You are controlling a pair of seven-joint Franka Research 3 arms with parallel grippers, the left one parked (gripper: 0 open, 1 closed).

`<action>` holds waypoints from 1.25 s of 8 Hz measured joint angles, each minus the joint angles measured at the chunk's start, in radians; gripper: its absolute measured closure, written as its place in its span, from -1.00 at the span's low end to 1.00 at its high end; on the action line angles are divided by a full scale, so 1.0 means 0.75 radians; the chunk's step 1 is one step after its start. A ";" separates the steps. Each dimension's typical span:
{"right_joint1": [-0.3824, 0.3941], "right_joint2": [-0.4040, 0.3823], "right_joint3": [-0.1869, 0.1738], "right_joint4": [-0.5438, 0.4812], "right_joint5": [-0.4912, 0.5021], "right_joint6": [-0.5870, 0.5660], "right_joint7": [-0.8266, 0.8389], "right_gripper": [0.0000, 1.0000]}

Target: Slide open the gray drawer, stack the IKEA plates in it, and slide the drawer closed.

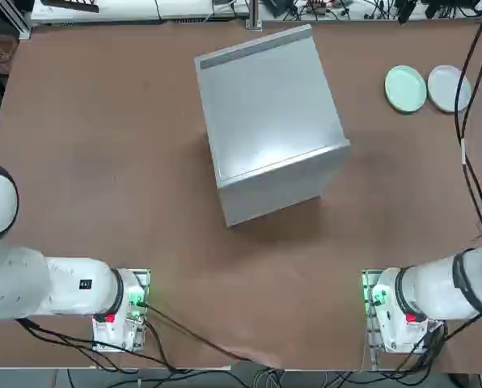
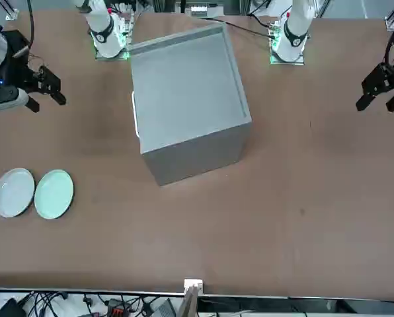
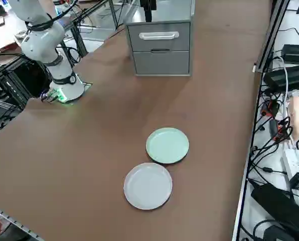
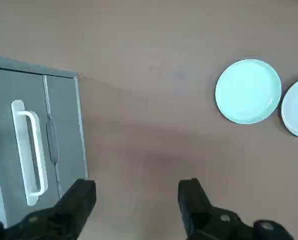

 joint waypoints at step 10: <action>0.012 0.009 0.010 -0.024 0.052 -0.004 0.000 -1.00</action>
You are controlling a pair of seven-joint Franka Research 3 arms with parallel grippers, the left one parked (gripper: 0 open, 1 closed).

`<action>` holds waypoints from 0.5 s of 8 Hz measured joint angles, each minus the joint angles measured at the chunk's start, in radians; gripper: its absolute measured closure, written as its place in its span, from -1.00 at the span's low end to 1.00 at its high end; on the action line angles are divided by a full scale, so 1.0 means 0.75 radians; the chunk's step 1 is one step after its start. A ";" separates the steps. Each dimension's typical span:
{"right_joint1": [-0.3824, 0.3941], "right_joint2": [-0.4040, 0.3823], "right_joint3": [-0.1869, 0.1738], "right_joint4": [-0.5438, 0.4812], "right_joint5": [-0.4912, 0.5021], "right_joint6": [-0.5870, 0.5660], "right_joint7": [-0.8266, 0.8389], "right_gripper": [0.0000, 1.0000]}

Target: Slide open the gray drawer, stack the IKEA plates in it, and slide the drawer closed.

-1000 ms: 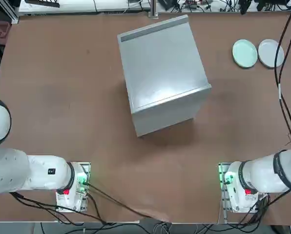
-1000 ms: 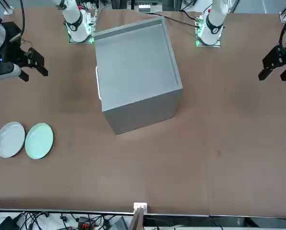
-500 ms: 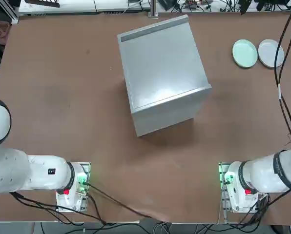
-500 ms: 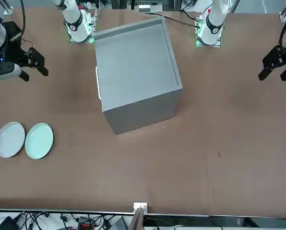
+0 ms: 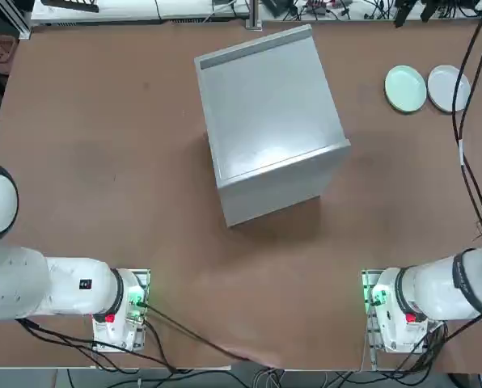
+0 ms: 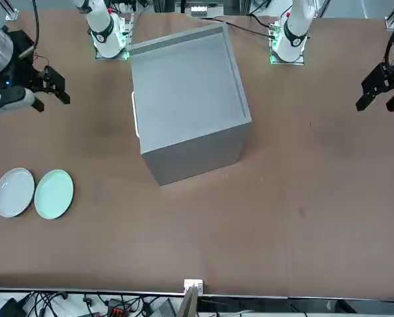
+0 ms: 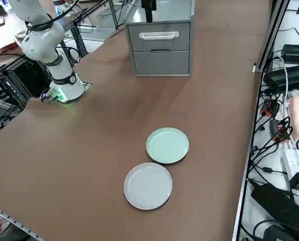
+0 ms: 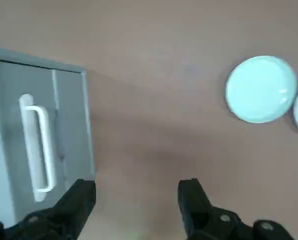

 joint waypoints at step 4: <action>-0.002 0.025 -0.007 -0.075 0.204 0.042 0.000 -1.00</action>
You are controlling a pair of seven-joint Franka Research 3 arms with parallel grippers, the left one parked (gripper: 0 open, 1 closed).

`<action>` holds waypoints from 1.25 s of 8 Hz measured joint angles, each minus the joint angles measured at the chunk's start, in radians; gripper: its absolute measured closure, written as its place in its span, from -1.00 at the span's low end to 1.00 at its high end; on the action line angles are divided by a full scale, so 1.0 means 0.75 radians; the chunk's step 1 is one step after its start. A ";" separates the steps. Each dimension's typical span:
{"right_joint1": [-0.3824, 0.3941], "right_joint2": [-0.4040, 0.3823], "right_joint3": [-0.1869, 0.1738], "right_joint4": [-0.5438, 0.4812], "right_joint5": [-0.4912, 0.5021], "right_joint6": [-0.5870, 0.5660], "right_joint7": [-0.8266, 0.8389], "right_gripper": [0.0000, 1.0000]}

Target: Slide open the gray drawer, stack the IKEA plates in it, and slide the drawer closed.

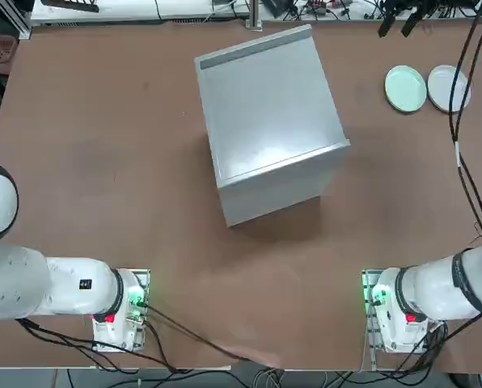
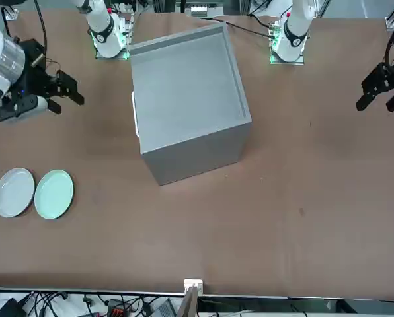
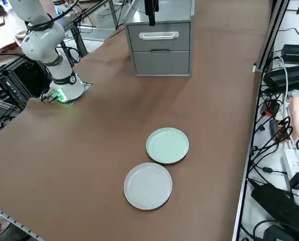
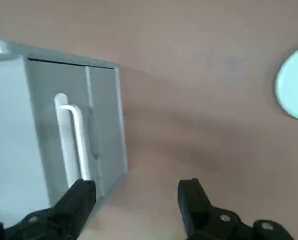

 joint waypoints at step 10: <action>0.193 0.012 0.019 -0.399 0.343 0.479 -0.005 1.00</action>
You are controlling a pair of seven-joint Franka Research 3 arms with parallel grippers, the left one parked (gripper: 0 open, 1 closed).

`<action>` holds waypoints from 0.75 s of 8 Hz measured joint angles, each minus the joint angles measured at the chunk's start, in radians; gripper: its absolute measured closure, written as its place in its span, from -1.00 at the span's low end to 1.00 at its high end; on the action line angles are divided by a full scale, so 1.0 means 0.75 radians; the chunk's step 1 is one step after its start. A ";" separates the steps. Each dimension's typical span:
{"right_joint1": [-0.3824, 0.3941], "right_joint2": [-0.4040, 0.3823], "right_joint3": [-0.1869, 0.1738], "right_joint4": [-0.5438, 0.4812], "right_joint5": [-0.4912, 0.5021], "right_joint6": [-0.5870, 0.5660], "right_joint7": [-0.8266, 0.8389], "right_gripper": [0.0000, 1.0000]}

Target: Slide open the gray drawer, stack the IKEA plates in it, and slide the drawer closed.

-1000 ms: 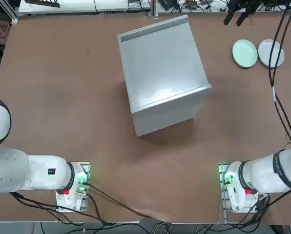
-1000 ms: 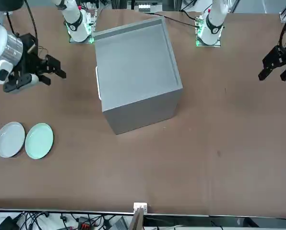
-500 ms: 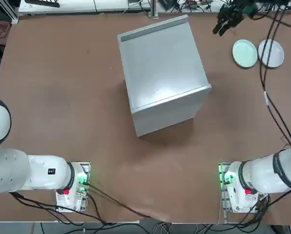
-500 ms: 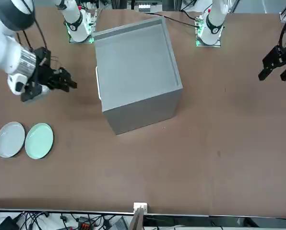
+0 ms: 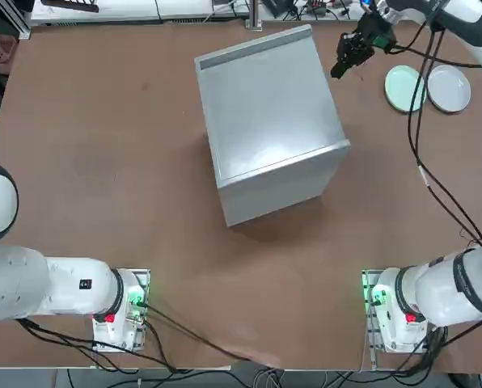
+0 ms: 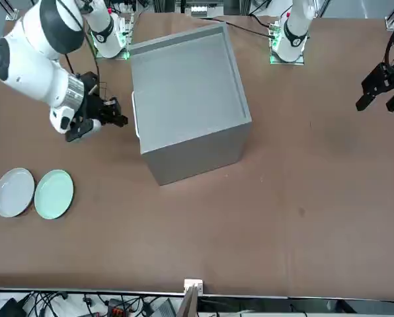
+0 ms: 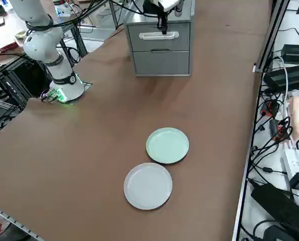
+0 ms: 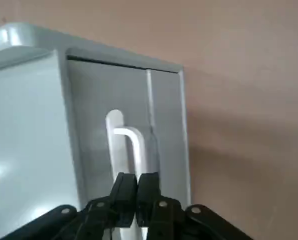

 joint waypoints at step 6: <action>0.062 0.006 -0.002 -0.094 0.086 0.095 -0.006 1.00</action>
